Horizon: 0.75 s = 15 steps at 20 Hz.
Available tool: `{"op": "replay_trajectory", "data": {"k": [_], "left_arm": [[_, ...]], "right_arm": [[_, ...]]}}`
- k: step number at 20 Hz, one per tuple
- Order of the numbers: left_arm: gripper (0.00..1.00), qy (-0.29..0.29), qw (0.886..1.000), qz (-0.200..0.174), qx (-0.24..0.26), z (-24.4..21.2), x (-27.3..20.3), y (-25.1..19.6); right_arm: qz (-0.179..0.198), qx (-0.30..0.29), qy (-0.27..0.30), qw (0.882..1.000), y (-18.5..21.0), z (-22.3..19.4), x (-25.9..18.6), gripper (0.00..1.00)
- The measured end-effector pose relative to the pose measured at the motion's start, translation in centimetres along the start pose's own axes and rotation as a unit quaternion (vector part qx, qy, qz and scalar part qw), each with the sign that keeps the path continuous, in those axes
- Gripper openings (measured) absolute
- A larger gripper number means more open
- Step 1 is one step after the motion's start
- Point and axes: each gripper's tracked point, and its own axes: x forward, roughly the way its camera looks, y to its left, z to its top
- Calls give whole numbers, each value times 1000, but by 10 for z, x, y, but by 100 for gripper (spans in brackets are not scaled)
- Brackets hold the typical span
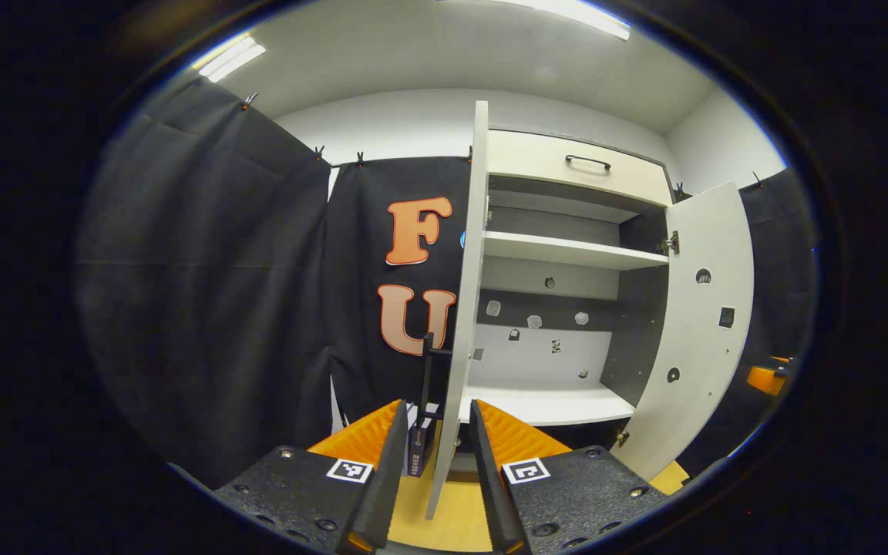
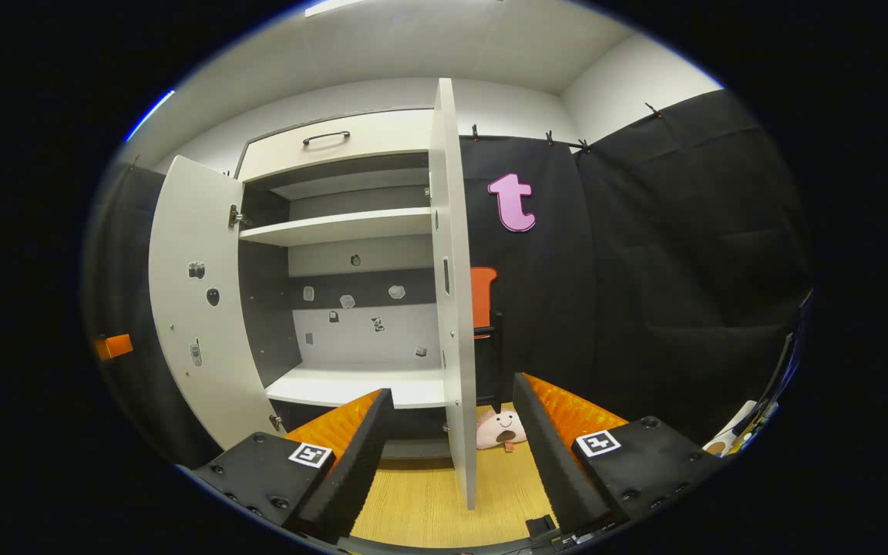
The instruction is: Open the right door of the double-door shoe cabinet with the right hand, and open the left door with the left hand.
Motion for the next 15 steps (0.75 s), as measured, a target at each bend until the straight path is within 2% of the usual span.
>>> {"op": "replay_trajectory", "data": {"k": [2,4,5,6,7,8,9,10,15], "left_arm": [[55,0,1000,-11,-4,2,-2,-8],[70,-6,1000,-17,-3,4,-4,-11],[71,-9,1000,-18,-2,4,-3,-12],[77,-11,1000,-15,0,5,-3,-11],[77,-13,1000,-11,1,6,-3,-9],[86,-16,1000,-9,1,7,-4,-9],[86,-17,1000,-8,0,8,-4,-9],[82,-19,1000,-7,-1,9,-5,-9],[82,-24,1000,-7,2,12,-7,-8]], "right_arm": [[-1,-1,-4,1000,-4,2,-6,99],[-4,-5,-8,1000,-8,5,-9,99],[-5,-7,-8,1000,-8,6,-11,99],[-5,-9,-8,1000,-9,5,-13,99],[-5,-10,-7,1000,-10,4,-14,90],[-4,-11,-6,1000,-11,4,-15,89],[-4,-10,-6,1000,-11,4,-16,89],[-4,-9,-6,1000,-12,4,-18,90],[-7,-11,-8,1000,-16,6,-20,90]]}}
